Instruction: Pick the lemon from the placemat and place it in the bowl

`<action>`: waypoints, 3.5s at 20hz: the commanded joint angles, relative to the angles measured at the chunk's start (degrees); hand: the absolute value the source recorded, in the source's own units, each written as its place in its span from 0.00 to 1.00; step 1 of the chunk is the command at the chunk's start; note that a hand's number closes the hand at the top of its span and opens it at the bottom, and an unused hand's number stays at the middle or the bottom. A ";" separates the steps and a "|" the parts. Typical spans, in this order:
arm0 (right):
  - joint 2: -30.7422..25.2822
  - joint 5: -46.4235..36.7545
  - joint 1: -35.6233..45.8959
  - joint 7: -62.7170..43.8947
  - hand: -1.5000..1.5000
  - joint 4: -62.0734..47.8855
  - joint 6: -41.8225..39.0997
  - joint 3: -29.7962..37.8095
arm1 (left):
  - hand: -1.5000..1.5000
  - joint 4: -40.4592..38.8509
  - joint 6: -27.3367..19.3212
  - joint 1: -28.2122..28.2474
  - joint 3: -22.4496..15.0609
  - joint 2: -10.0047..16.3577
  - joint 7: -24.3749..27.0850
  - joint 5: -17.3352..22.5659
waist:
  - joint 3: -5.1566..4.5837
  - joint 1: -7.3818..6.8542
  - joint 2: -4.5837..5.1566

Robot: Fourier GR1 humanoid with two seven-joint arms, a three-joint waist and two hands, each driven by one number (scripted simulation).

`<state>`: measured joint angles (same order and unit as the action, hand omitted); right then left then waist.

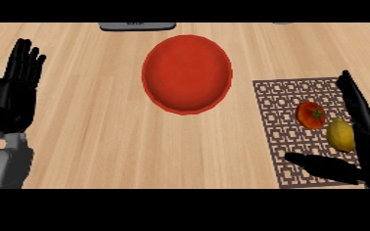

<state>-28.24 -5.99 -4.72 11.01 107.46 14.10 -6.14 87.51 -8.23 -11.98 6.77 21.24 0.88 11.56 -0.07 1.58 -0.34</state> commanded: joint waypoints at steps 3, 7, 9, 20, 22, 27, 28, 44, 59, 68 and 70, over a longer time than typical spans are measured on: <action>-9.92 -7.25 -10.07 -12.11 0.00 13.58 -0.42 6.00 | 0.50 -0.15 1.28 1.97 1.44 0.02 1.28 1.01 | -0.09 0.20 -0.12; -17.69 -4.91 -13.97 -24.07 0.00 20.81 -7.80 12.60 | 0.50 -0.49 2.38 2.17 2.14 0.90 2.34 0.96 | -0.16 0.47 -0.09; -22.46 -4.26 -15.12 -28.84 0.00 21.40 -12.79 14.52 | 0.50 -1.74 3.53 1.94 3.52 1.84 2.62 2.14 | -0.24 0.46 -0.01; -33.91 7.72 -18.60 -35.36 0.00 19.89 -37.12 25.36 | 0.50 -3.69 4.48 -0.97 4.13 1.78 1.53 2.17 | 0.02 -0.72 0.25; -31.31 7.59 -18.87 -36.61 0.00 20.15 -39.25 24.80 | 0.50 -2.59 2.10 -0.76 0.97 -1.01 1.53 -1.05 | 0.05 -0.88 0.25; -27.63 2.81 -12.22 -38.61 0.00 16.81 -42.11 21.87 | 0.50 -3.56 3.47 1.17 1.59 -2.88 6.01 -1.49 | 0.04 -1.71 0.40; -23.82 -1.19 -17.18 -35.84 0.00 18.97 -42.75 21.84 | 0.50 -1.20 4.97 -0.48 3.93 0.38 -0.24 1.22 | 0.08 -1.27 0.25; -11.72 -22.14 -9.56 -20.38 0.00 -2.82 -41.61 16.58 | 0.50 0.95 7.42 1.10 5.77 -0.30 -0.60 0.14 | 0.09 -1.63 0.28; -6.24 -33.32 0.87 -9.30 0.00 -18.53 -39.31 14.74 | 0.50 0.31 4.85 -2.70 5.11 -3.81 -2.38 -3.38 | 0.09 -1.57 0.33; -5.95 -35.73 2.12 -4.03 0.00 -23.74 -40.71 18.28 | 0.50 -2.46 6.57 -2.39 6.42 -4.47 0.53 -4.03 | 0.08 -1.46 0.35; -2.46 -38.25 3.34 -7.52 0.00 -23.32 -39.20 16.08 | 0.50 -5.98 7.87 -3.35 7.23 -3.90 3.25 -4.12 | 0.07 -1.47 0.37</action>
<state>-32.09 -42.05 -2.71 2.32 87.12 -26.18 9.89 85.82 -1.32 -14.23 12.96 17.38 0.79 7.82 0.01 0.08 0.00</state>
